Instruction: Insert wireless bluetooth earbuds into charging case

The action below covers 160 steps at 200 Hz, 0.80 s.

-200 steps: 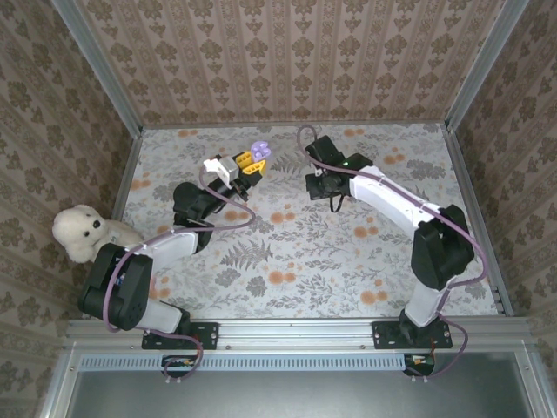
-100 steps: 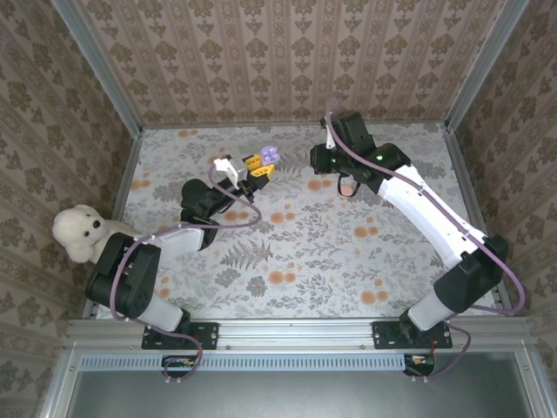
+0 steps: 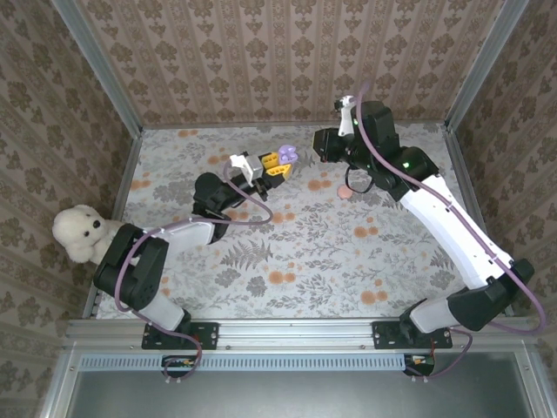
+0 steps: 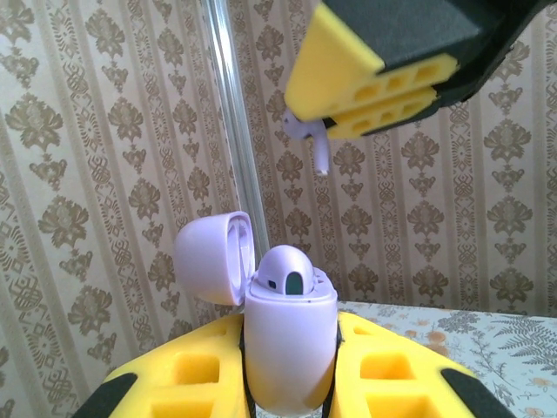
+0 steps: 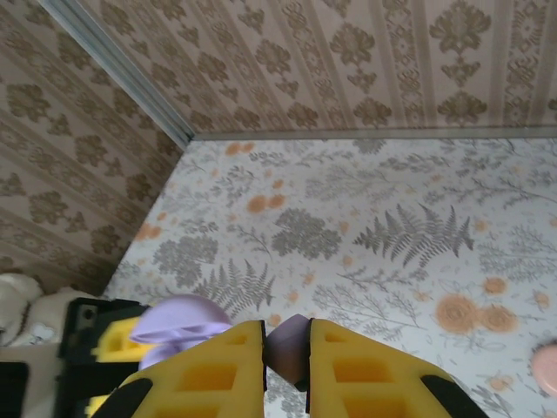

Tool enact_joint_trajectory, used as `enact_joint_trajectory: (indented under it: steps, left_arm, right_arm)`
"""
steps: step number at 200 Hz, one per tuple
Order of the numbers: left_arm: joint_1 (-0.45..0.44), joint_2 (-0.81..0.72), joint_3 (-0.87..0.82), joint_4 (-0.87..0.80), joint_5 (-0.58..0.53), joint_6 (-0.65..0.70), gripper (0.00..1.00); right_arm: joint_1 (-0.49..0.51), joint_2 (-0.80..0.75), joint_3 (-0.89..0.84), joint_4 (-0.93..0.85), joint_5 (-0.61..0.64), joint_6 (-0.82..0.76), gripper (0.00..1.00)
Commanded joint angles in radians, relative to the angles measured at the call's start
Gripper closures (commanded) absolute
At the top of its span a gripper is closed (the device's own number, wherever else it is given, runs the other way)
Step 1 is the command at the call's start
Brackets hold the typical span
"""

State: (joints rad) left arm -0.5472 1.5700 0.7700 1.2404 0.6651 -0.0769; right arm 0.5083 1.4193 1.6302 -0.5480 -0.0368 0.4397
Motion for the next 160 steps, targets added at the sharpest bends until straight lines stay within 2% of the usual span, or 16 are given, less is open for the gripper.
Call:
enact_joint_trajectory:
  steps: [1,36,148,160]
  left_arm:
    - [-0.018,0.004,0.045,-0.039,0.027,0.061,1.00]
    - [-0.032,0.010,0.073,-0.068,0.016,0.095,1.00]
    - [-0.054,0.047,0.136,-0.057,-0.015,0.088,1.00]
    - [-0.056,0.050,0.138,-0.052,-0.047,0.083,1.00]
  right_arm:
    - [-0.005,-0.061,0.010,0.061,-0.038,0.030,0.83]
    - [-0.004,-0.075,-0.017,0.095,-0.062,0.047,0.83]
    - [0.004,-0.060,-0.082,0.168,-0.123,0.097,0.83]
    - [0.007,-0.058,-0.083,0.168,-0.123,0.098,0.83]
